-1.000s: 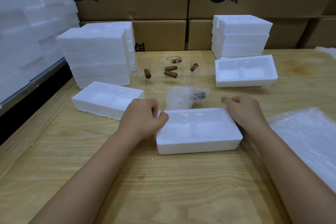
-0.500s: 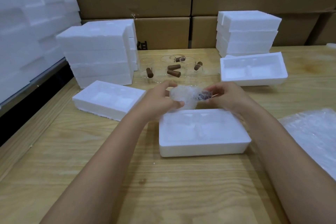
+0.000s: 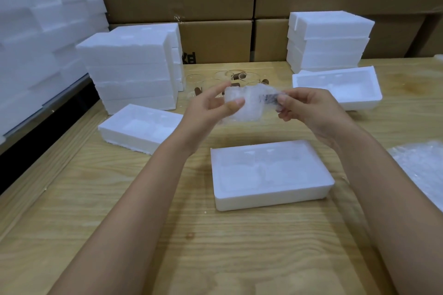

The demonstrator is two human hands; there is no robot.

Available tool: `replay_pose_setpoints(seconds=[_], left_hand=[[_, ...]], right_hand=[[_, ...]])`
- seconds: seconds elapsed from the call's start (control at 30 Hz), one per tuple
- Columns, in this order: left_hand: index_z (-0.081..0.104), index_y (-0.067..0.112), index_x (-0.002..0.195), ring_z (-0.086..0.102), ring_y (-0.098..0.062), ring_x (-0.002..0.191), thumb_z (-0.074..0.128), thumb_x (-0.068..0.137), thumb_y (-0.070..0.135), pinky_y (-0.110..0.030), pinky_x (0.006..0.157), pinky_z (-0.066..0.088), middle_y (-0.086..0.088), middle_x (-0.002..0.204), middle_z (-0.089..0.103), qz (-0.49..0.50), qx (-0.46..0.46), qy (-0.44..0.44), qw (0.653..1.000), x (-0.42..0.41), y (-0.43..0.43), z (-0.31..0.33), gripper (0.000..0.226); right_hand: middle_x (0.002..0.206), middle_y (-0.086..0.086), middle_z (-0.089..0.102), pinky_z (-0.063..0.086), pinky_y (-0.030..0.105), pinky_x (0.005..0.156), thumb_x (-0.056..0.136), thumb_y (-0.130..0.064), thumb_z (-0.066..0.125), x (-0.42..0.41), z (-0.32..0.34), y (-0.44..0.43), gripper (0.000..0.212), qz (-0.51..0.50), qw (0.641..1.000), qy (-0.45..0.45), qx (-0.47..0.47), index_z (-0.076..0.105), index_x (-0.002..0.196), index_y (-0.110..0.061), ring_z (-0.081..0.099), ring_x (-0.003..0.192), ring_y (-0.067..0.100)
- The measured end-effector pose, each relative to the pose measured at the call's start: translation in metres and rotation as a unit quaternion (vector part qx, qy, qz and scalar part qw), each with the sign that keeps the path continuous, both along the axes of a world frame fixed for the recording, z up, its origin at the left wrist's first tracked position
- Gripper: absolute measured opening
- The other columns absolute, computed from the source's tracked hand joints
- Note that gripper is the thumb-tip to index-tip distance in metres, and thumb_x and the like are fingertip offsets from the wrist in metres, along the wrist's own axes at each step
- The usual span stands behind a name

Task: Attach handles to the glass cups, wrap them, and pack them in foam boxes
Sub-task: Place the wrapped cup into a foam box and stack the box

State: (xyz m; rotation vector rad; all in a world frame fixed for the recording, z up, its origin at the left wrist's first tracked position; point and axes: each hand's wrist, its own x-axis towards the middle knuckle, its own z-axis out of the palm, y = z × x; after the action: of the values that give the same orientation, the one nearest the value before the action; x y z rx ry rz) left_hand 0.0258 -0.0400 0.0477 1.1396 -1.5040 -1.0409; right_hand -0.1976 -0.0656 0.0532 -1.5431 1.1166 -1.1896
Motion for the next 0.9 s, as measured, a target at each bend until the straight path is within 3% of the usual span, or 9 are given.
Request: replay_pose_setpoints(seconds=[0.03, 0.1, 0.2, 0.27, 0.37, 0.47, 0.6, 0.7, 0.9], left_hand=[[0.044, 0.031, 0.142, 0.057, -0.012, 0.117, 0.082, 0.061, 0.048, -0.024, 0.093, 0.047, -0.001, 0.127, 0.062, -0.022, 0.010, -0.003, 1.000, 0.0029, -0.0011, -0.0015, 0.091], [0.040, 0.030, 0.144, 0.057, -0.012, 0.119, 0.082, 0.059, 0.035, -0.033, 0.101, 0.046, 0.004, 0.130, 0.060, -0.047, 0.005, -0.024, 0.999, 0.0055, -0.0017, -0.0026, 0.095], [0.053, 0.031, 0.137, 0.062, -0.012, 0.099, 0.077, 0.074, 0.027, -0.031, 0.095, 0.047, 0.012, 0.121, 0.065, -0.052, -0.027, -0.043, 0.997, 0.0055, -0.0021, -0.0035, 0.067], [0.062, 0.038, 0.124, 0.058, -0.013, 0.082, 0.073, 0.083, 0.035, -0.032, 0.089, 0.049, 0.013, 0.107, 0.070, -0.058, -0.035, -0.050, 0.996, 0.0061, -0.0016, -0.0043, 0.043], [0.072, 0.046, 0.083, 0.058, -0.010, 0.065, 0.063, 0.077, 0.050, -0.031, 0.082, 0.051, 0.014, 0.072, 0.067, -0.054, -0.022, -0.039, 0.998, 0.0065, -0.0005, -0.0029, 0.011], [0.069, 0.029, 0.069, 0.059, -0.014, 0.063, 0.060, 0.076, 0.048, -0.031, 0.073, 0.053, 0.009, 0.061, 0.062, -0.038, -0.003, -0.029, 0.999, 0.0071, -0.0014, -0.0038, 0.022], [0.068, 0.027, 0.068, 0.060, -0.012, 0.064, 0.058, 0.078, 0.046, -0.022, 0.061, 0.052, 0.013, 0.057, 0.058, -0.045, 0.013, 0.002, 0.999, 0.0067, -0.0027, -0.0058, 0.024], [0.065, 0.012, 0.089, 0.064, -0.010, 0.066, 0.058, 0.077, 0.046, -0.021, 0.060, 0.052, 0.011, 0.068, 0.061, -0.050, 0.032, 0.013, 0.998, 0.0069, -0.0028, -0.0066, 0.037], [0.057, 0.030, 0.118, 0.073, -0.023, 0.078, 0.058, 0.076, 0.050, -0.021, 0.057, 0.055, -0.001, 0.128, 0.051, -0.074, 0.105, 0.099, 0.987, 0.0027, 0.0018, -0.0038, 0.047]], right_hand=[[0.064, -0.002, 0.065, 0.051, 0.018, 0.060, 0.091, -0.014, 0.061, 0.0002, 0.0007, 0.0001, 0.014, 0.002, 1.000, -0.005, 0.008, 0.068, 0.080, -0.010, 0.059, 0.057, 0.010], [0.060, -0.001, 0.064, 0.050, 0.017, 0.056, 0.092, -0.018, 0.060, 0.0004, 0.0021, 0.0006, 0.019, -0.003, 0.999, -0.015, 0.037, 0.067, 0.077, -0.008, 0.059, 0.055, 0.010], [0.054, -0.001, 0.062, 0.047, 0.015, 0.048, 0.091, -0.026, 0.061, 0.0002, 0.0040, 0.0015, 0.026, -0.023, 0.995, -0.030, 0.096, 0.064, 0.075, -0.006, 0.055, 0.047, 0.008], [0.050, -0.002, 0.059, 0.044, 0.015, 0.044, 0.091, -0.032, 0.061, -0.0006, 0.0041, 0.0016, 0.031, -0.030, 0.992, -0.017, 0.122, 0.062, 0.073, -0.007, 0.051, 0.043, 0.008], [0.050, -0.003, 0.056, 0.040, 0.015, 0.041, 0.089, -0.043, 0.060, -0.0010, 0.0023, 0.0018, 0.037, -0.037, 0.987, 0.034, 0.154, 0.063, 0.072, -0.010, 0.047, 0.042, 0.007], [0.049, -0.003, 0.053, 0.036, 0.015, 0.037, 0.088, -0.046, 0.061, 0.0004, 0.0007, 0.0019, 0.039, -0.034, 0.981, 0.055, 0.184, 0.064, 0.067, -0.012, 0.043, 0.040, 0.007], [0.048, -0.002, 0.051, 0.032, 0.016, 0.035, 0.087, -0.045, 0.062, 0.0016, -0.0004, 0.0004, 0.042, -0.019, 0.975, 0.041, 0.215, 0.063, 0.057, -0.015, 0.040, 0.040, 0.009], [0.048, -0.002, 0.051, 0.032, 0.016, 0.035, 0.088, -0.044, 0.061, 0.0015, -0.0020, -0.0014, 0.036, -0.010, 0.974, 0.038, 0.225, 0.059, 0.072, -0.012, 0.041, 0.040, 0.009], [0.052, -0.001, 0.057, 0.041, 0.015, 0.040, 0.086, -0.041, 0.064, 0.0013, -0.0007, -0.0013, 0.033, -0.011, 0.980, 0.002, 0.198, 0.062, 0.080, -0.008, 0.048, 0.044, 0.008]])
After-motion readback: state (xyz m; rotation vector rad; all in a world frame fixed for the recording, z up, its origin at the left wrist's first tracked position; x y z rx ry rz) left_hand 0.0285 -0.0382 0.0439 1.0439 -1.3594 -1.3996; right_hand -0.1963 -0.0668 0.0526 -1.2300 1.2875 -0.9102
